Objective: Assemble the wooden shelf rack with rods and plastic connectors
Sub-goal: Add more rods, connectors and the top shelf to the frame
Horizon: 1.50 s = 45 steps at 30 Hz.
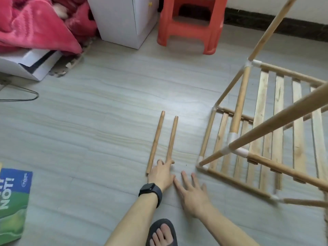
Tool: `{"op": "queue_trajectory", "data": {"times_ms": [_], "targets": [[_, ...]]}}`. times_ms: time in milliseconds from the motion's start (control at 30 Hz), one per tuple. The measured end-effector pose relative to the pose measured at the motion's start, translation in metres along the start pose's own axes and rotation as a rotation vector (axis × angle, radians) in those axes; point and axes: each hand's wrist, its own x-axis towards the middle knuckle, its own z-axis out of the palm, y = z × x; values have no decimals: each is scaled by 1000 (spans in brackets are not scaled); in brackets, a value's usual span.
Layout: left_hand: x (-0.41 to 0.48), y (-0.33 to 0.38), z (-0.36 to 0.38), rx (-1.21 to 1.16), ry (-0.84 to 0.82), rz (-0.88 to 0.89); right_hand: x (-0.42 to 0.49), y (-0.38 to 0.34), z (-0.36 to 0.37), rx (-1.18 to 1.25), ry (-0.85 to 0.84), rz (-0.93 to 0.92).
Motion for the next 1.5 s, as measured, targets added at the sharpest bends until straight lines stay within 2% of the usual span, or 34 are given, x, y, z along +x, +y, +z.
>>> {"op": "queue_trajectory", "data": {"times_ms": [133, 267, 367, 500, 633, 700, 800, 900, 967, 1033, 1067, 1133, 1167, 1233, 1267, 1333, 1500], "targets": [[7, -3, 5, -70, 30, -16, 2, 8, -9, 29, -57, -25], [-7, 4, -32, -630, 23, -43, -16, 12, -54, 273, -93, -28], [-25, 15, -84, -762, 141, -33, -55, 9, -90, 355, 39, -43], [-71, 48, -161, -714, 458, 181, -137, -1, -151, 424, 192, -214], [-138, 101, -235, -591, 740, 526, -239, -3, -211, 647, 392, -403], [-176, 131, -267, -468, 875, 703, -290, 5, -235, 845, 511, -475], [-225, 172, -298, -253, 1056, 910, -351, 29, -263, 1195, 804, -528], [-258, 203, -303, 12, 1157, 1080, -391, 59, -274, 1608, 1056, -624], [-267, 215, -297, 159, 1179, 1150, -400, 74, -273, 1810, 1126, -656], [-270, 226, -285, 217, 1209, 1171, -403, 86, -263, 1944, 1179, -596], [-269, 231, -277, 162, 1217, 1145, -402, 90, -257, 2006, 1209, -540], [-265, 240, -262, -178, 1153, 987, -397, 97, -245, 2128, 1264, -410], [-262, 243, -254, -433, 1051, 860, -394, 100, -239, 2168, 1283, -348], [-254, 246, -240, -909, 722, 588, -387, 106, -229, 2224, 1291, -268], [-249, 245, -233, -1051, 587, 511, -384, 108, -225, 2245, 1284, -253], [-242, 242, -224, -1111, 476, 482, -380, 110, -221, 2268, 1257, -245], [-231, 240, -233, -1075, 494, 534, -371, 109, -219, 2317, 1198, -206]]}}
